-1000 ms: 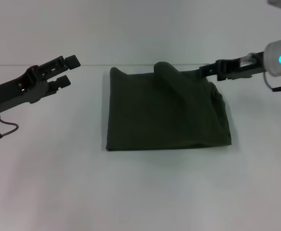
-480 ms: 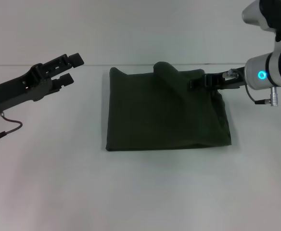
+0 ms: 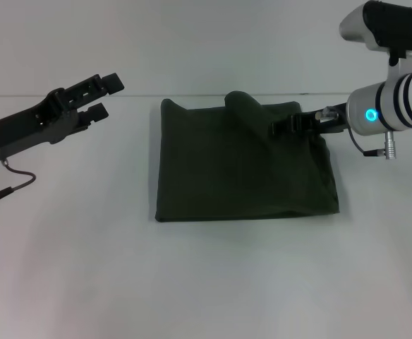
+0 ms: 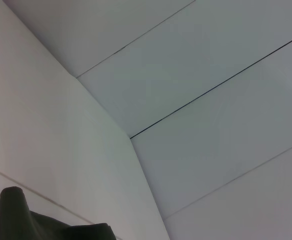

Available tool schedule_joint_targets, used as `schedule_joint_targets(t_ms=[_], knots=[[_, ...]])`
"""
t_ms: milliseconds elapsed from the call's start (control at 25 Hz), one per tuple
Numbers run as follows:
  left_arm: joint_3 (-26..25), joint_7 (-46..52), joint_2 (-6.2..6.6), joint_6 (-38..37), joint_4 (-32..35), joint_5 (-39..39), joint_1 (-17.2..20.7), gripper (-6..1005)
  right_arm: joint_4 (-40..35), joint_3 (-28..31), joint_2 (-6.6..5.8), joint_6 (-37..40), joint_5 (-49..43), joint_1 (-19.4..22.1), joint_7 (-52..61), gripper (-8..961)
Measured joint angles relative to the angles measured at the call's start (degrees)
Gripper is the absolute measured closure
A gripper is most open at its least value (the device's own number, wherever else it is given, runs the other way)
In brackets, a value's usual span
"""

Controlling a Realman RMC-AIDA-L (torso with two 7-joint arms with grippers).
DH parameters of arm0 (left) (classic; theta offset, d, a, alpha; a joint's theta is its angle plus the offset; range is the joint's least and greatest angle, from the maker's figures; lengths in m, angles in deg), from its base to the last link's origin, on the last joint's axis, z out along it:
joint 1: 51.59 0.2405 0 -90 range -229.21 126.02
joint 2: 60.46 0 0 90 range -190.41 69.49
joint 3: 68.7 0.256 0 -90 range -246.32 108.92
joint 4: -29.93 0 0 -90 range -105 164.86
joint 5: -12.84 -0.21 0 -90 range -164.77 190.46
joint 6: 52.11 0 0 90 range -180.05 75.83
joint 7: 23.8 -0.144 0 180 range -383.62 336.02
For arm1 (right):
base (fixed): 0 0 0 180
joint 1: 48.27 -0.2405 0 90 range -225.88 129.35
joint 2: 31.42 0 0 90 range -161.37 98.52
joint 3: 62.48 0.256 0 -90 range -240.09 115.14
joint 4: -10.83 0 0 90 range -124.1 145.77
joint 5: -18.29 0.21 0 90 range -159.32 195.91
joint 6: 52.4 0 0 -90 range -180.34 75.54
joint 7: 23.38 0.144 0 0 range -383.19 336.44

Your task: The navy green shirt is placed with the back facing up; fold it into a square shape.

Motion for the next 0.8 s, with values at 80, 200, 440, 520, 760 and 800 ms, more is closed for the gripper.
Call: schedule_joint_targets(t_ms=[80,200,440,520,760,800], knots=[[0.1,0.0,-0.05,0.3,0.0,0.0,-0.2,63,0.2,-0.6,0.02,-0.1,0.0,-0.1,0.4,271],[0.2,0.0,-0.08,0.3,-0.1,-0.1,-0.5,63,0.4,-2.3,-0.11,-0.4,-0.1,-0.1,2.0,347],[0.1,-0.4,-0.07,0.5,-0.9,-0.2,-0.7,63,0.1,-3.6,-0.16,-0.8,-0.1,-0.1,3.5,548],[0.0,-0.7,-0.06,0.5,-1.3,0.0,-0.7,62,-0.3,-3.5,-0.12,-0.7,-0.1,0.0,3.5,609],[-0.1,-0.7,-0.05,0.5,-1.5,0.0,-0.8,62,-0.6,-3.3,-0.22,-0.6,0.0,0.3,3.5,637],[-0.1,-0.7,-0.05,0.5,-1.5,0.1,-0.8,62,-0.6,-3.3,-0.25,-0.6,0.0,0.3,3.5,637]])
